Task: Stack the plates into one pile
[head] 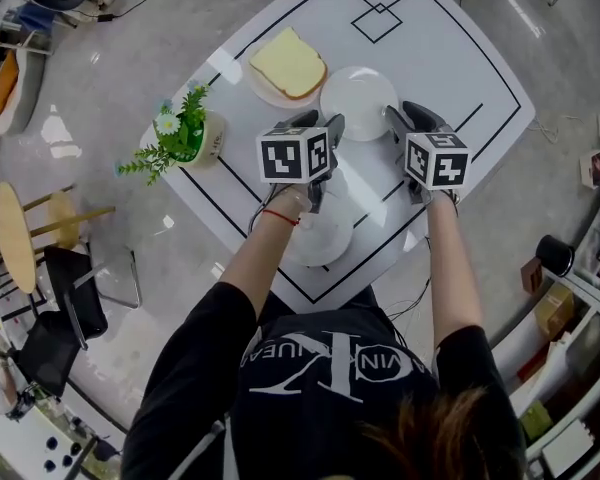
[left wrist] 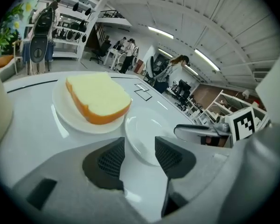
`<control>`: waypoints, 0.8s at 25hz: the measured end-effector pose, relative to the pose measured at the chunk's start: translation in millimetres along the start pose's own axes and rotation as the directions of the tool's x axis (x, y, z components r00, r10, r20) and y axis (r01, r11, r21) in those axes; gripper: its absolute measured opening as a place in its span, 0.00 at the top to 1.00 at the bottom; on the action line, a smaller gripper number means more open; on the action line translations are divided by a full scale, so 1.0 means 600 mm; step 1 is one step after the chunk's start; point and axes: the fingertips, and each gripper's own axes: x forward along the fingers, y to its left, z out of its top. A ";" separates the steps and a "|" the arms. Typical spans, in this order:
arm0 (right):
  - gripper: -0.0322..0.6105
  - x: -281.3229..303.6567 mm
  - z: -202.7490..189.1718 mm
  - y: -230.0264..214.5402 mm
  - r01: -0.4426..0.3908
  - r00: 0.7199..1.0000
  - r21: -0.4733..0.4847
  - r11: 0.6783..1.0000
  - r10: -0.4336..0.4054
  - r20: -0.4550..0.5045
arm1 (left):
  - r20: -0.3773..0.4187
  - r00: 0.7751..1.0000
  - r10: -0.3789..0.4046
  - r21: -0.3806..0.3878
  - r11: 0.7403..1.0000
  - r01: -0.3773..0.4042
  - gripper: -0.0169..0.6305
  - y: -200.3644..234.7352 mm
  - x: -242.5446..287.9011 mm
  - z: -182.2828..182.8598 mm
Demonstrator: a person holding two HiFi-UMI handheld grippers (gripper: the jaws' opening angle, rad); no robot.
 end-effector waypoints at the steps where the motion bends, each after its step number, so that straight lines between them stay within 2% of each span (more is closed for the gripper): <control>1: 0.72 0.004 0.001 -0.005 0.007 1.000 0.005 1.000 -0.007 -0.003 | 0.002 1.000 -0.004 -0.014 1.000 0.004 0.65 0.000 0.003 0.002; 6: 0.71 0.017 0.002 -0.022 0.024 1.000 0.023 0.999 -0.023 -0.021 | 0.001 1.000 -0.017 -0.046 0.999 0.017 0.64 -0.002 0.012 0.012; 15: 0.71 0.038 -0.003 -0.009 0.005 0.996 -0.002 1.000 -0.005 -0.087 | -0.015 1.000 -0.012 -0.074 0.997 0.011 0.64 0.000 0.021 0.016; 20: 0.72 0.041 -0.002 -0.004 -0.013 0.996 0.017 1.000 0.015 -0.093 | -0.003 1.000 -0.016 -0.098 0.995 0.016 0.62 -0.003 0.023 0.019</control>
